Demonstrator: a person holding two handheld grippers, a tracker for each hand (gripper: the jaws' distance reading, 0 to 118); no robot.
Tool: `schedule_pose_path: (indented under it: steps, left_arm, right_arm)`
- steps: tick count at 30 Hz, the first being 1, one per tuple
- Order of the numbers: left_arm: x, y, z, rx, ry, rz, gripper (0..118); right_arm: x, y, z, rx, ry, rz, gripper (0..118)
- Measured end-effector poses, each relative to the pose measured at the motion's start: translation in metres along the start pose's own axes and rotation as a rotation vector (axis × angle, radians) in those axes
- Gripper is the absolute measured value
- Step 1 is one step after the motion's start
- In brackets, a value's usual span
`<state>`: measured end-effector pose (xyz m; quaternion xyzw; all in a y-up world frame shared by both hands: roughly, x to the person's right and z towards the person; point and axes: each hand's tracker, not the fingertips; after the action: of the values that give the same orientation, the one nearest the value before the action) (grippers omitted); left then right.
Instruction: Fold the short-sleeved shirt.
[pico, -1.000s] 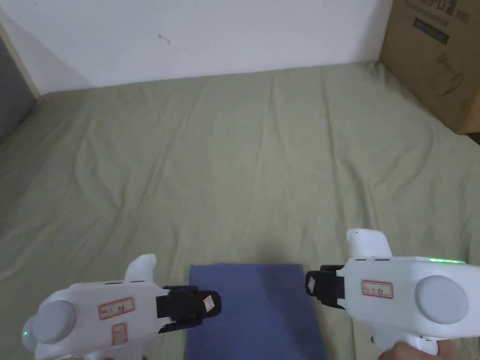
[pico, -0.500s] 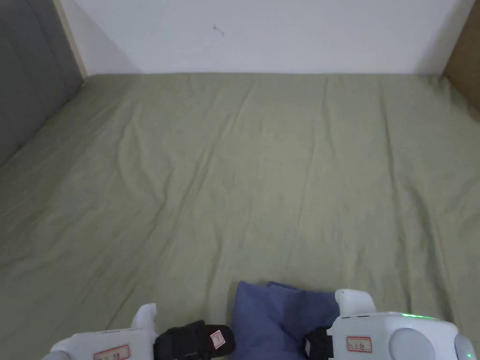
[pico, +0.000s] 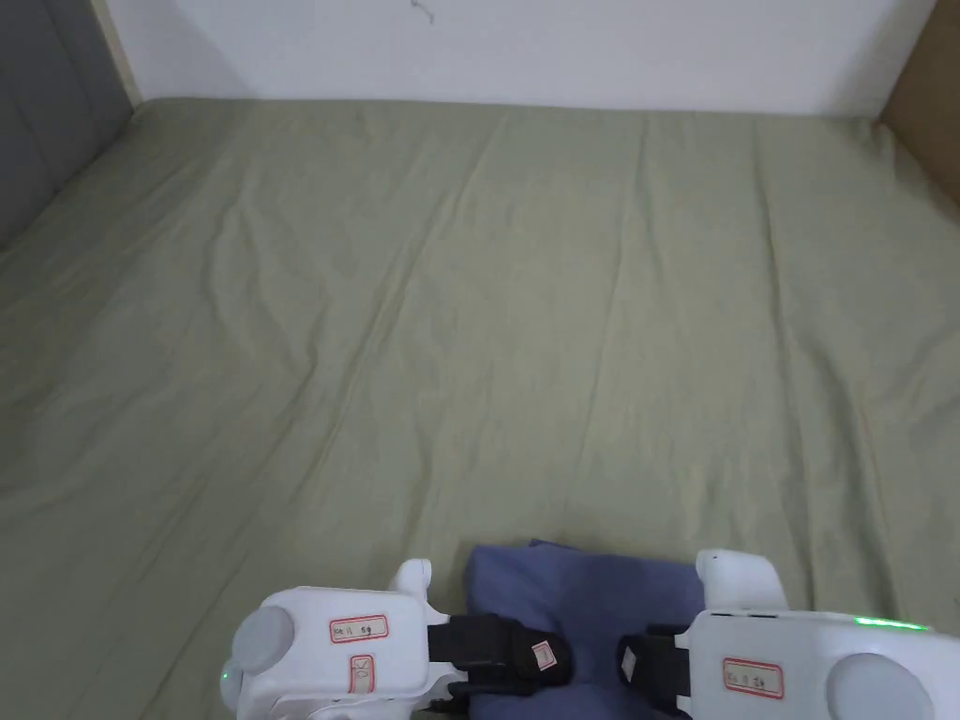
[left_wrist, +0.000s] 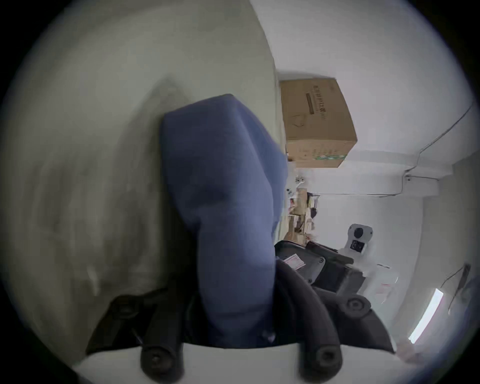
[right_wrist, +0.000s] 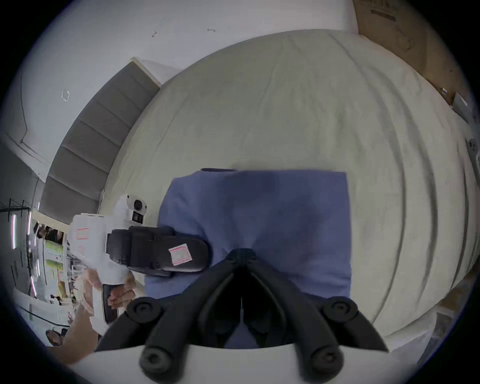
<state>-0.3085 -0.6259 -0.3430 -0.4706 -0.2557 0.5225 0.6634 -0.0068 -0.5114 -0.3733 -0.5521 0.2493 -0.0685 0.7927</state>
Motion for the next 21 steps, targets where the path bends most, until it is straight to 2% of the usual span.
schedule_pose_path:
  steps: [4,6,11,14,17,21]
  left_arm:
    - [0.015,0.008,0.038,0.025,0.118,-0.133,22]
    - [0.028,0.007,0.068,0.045,0.183,-0.143,22]
    - [0.031,0.035,0.173,0.119,0.462,-0.212,22]
    - [0.035,0.058,0.231,0.143,0.738,-0.298,22]
    - [0.042,0.075,0.264,0.113,1.1,-0.395,22]
    - [0.031,0.102,0.292,0.115,1.402,-0.415,24]
  right_arm:
    - [-0.002,0.0,0.019,0.051,-0.009,0.004,0]
    - [-0.002,0.002,0.023,0.068,-0.01,-0.008,0]
    - [-0.007,0.005,0.022,0.081,-0.027,-0.002,0]
    - [-0.011,0.009,0.018,0.081,-0.038,-0.004,0]
    - [-0.015,0.012,0.013,0.077,-0.044,-0.007,0]
    - [-0.02,0.016,0.005,0.064,-0.056,0.0,0]
